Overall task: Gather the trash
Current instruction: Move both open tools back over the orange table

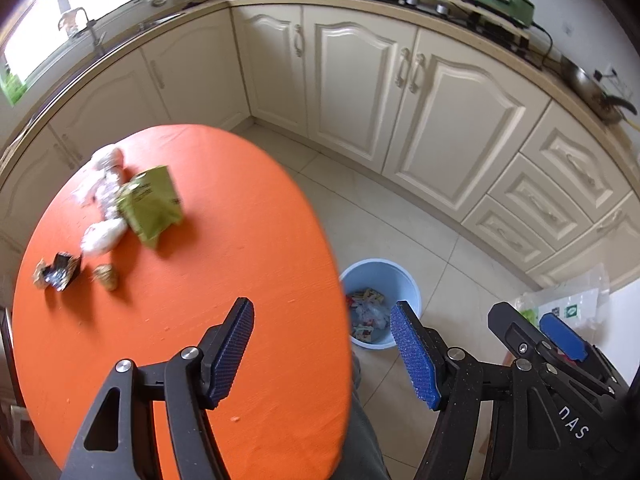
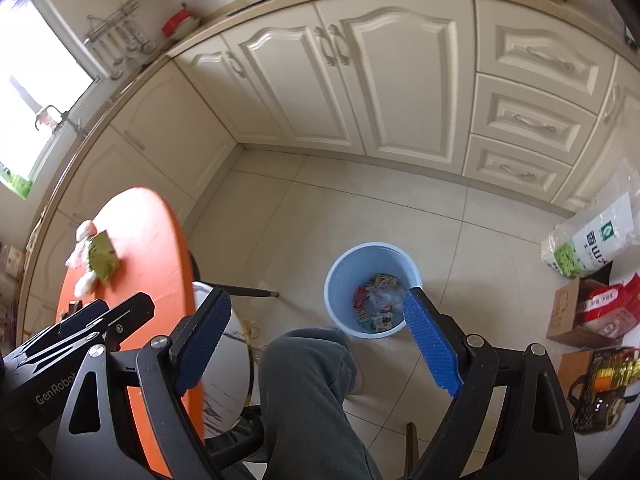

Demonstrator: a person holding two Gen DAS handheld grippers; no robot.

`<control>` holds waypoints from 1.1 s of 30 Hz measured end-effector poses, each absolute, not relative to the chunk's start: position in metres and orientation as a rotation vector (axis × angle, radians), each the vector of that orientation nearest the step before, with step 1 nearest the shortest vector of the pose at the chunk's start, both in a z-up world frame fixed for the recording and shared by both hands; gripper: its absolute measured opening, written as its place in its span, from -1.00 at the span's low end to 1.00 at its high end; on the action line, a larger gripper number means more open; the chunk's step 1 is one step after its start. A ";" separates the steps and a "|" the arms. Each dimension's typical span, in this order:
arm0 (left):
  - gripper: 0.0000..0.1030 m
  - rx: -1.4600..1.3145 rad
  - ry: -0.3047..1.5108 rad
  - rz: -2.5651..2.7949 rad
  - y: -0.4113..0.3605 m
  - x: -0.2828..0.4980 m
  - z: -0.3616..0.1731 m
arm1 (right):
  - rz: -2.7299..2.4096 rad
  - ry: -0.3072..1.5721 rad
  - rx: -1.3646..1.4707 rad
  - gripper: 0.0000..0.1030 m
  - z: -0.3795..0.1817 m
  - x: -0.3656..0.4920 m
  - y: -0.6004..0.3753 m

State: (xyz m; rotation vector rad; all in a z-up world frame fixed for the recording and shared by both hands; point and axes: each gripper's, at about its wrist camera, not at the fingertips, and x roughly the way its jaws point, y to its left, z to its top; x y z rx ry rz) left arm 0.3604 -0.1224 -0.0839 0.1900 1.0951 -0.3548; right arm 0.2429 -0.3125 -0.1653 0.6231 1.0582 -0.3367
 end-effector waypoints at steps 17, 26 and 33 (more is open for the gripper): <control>0.30 -0.096 1.028 -0.167 0.096 0.316 -0.044 | -0.134 1.063 0.412 0.74 -0.121 0.282 -0.147; 0.30 -0.287 1.042 -0.035 0.208 0.317 -0.058 | -0.047 1.118 0.208 0.74 -0.123 0.328 -0.054; 0.29 -0.361 1.050 0.075 0.266 0.328 -0.065 | 0.003 1.155 0.092 0.71 -0.140 0.369 -0.005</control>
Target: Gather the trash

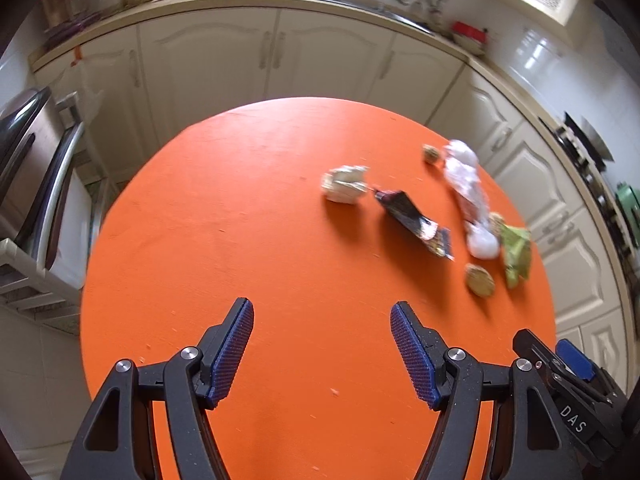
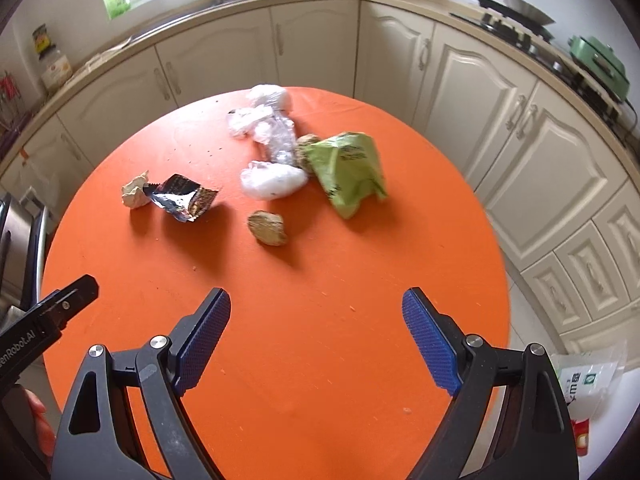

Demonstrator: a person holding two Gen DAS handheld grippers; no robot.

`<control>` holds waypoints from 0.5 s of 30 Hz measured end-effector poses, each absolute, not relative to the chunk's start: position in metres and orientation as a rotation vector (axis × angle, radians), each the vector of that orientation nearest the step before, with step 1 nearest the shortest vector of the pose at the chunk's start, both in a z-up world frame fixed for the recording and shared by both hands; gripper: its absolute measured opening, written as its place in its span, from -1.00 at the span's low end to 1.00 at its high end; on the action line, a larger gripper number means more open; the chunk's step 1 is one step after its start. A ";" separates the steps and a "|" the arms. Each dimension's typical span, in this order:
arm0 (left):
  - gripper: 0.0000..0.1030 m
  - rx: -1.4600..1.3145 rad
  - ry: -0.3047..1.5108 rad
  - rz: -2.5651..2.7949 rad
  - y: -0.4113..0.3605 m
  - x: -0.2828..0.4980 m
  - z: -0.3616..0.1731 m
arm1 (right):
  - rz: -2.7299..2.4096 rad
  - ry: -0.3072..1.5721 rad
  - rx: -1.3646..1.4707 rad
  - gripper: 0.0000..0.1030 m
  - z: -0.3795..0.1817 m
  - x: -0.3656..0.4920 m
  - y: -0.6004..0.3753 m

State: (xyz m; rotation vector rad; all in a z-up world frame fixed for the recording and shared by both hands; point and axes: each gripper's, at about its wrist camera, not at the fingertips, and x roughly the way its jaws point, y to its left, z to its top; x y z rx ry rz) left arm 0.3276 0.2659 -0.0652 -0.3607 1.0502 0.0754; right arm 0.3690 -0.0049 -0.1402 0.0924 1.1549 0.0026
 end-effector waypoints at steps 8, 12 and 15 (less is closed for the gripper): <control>0.29 -0.407 1.077 0.127 0.298 0.353 -0.079 | 0.014 1.201 0.051 0.55 -0.167 0.409 0.016; 0.29 -0.404 1.100 0.124 0.296 0.369 -0.089 | 0.019 1.227 0.053 0.36 -0.180 0.422 0.021; 0.29 -0.403 1.123 0.124 0.293 0.379 -0.098 | 0.046 1.248 0.039 0.22 -0.188 0.428 0.026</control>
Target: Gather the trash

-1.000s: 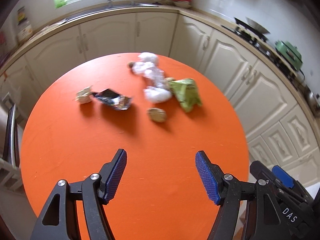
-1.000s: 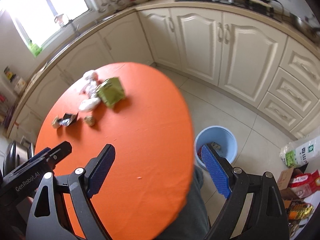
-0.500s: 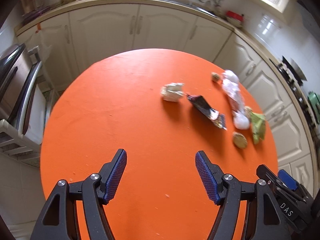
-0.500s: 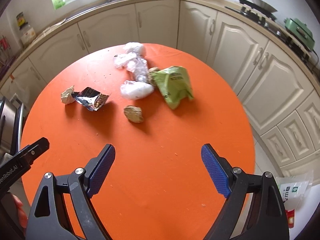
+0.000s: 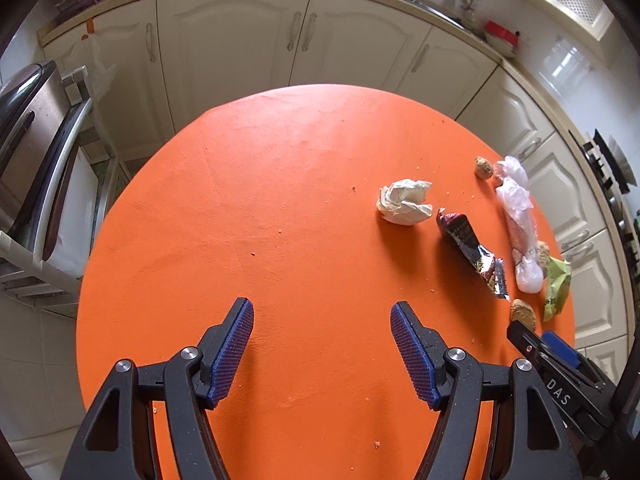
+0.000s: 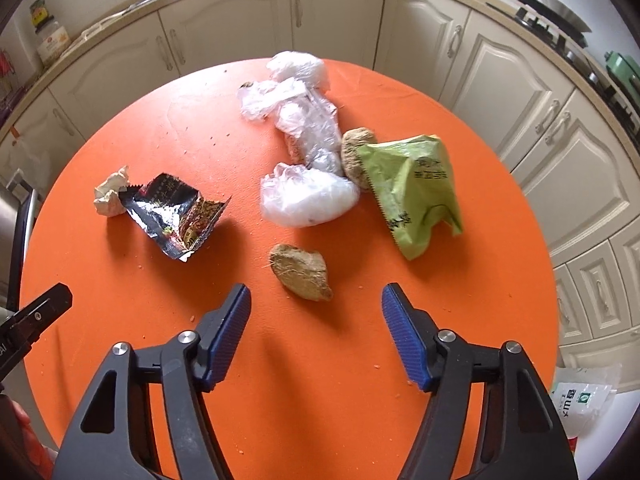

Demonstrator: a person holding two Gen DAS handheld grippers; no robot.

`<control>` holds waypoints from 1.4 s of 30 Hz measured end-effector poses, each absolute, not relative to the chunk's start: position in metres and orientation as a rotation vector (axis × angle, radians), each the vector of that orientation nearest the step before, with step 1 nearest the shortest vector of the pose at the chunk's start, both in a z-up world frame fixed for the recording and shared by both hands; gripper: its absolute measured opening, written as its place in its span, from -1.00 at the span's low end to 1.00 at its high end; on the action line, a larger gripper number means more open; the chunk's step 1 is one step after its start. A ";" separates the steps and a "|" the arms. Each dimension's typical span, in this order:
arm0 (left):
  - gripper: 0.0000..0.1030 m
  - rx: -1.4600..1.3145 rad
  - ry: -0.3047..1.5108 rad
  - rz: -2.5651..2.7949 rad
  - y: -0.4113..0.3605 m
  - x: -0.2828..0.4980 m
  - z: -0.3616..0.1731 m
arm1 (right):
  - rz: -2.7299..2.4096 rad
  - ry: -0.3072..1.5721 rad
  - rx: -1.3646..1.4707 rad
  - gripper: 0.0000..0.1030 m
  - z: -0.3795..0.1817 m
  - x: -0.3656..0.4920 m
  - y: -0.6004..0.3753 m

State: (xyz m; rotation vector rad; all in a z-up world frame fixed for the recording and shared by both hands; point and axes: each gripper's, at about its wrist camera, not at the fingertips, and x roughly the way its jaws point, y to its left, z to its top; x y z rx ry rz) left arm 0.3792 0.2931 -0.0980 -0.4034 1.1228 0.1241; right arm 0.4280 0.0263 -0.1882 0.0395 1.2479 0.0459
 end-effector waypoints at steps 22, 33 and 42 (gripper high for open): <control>0.30 -0.284 1.138 0.087 0.202 0.414 -0.067 | 0.136 1.137 0.229 -0.81 -0.158 0.415 -0.054; 0.30 -0.281 1.183 0.145 0.167 0.459 -0.090 | 0.179 1.176 0.323 -0.78 -0.184 0.420 -0.090; 0.30 -0.331 1.237 0.196 0.163 0.500 -0.128 | 0.198 1.227 0.343 -0.75 -0.198 0.427 -0.092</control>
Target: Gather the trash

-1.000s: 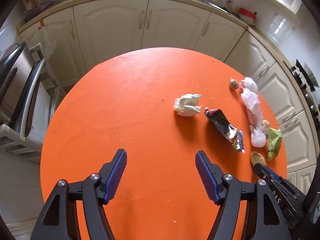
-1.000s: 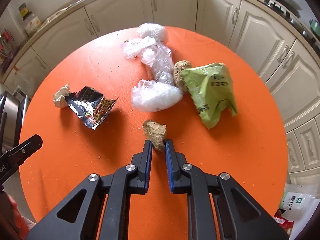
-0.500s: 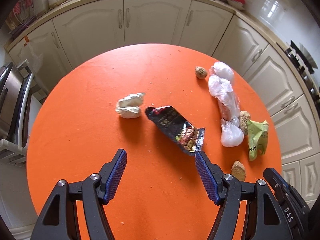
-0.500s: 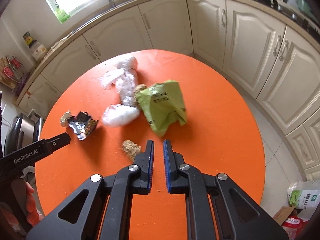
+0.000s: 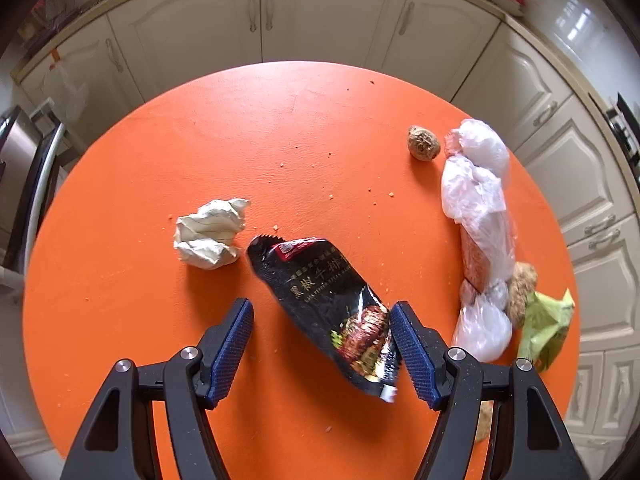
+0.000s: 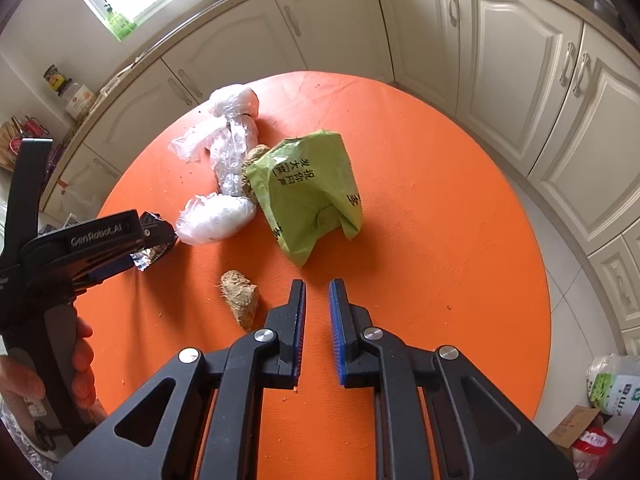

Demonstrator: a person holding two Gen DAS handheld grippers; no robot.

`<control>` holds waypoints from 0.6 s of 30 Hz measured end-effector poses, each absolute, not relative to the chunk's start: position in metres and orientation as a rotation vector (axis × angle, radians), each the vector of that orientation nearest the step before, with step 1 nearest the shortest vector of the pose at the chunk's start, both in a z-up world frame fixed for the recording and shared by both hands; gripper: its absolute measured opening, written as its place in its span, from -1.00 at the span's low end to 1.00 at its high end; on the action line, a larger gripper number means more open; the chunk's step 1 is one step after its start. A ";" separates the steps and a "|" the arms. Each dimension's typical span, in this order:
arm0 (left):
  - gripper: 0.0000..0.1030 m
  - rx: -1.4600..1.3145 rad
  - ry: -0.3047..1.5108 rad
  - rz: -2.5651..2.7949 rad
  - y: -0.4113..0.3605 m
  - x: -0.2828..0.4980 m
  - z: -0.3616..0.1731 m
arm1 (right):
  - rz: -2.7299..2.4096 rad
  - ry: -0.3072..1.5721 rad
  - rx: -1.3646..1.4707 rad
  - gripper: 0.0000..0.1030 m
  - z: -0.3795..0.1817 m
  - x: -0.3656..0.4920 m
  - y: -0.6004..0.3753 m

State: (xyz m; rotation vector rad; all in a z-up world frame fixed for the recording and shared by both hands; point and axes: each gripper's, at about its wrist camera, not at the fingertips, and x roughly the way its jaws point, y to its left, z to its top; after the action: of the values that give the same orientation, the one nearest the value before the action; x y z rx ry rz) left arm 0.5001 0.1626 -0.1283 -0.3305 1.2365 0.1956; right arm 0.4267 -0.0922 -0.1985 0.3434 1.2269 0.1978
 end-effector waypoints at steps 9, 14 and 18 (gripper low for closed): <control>-0.32 -0.275 1.182 0.180 0.153 0.501 -0.131 | 0.175 1.240 0.370 -0.20 -0.202 0.426 -0.099; -0.57 -0.254 1.203 0.090 0.150 0.491 -0.132 | 0.137 1.199 0.363 0.41 -0.192 0.420 -0.101; -0.62 -0.216 1.223 0.030 0.148 0.476 -0.132 | 0.131 1.190 0.340 0.44 -0.187 0.416 -0.098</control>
State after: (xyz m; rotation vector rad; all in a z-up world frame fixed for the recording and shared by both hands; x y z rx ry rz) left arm 0.4764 0.1485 -0.1323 -0.2164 1.2227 0.0303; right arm 0.4159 -0.0979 -0.1871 0.3399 1.1903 0.1309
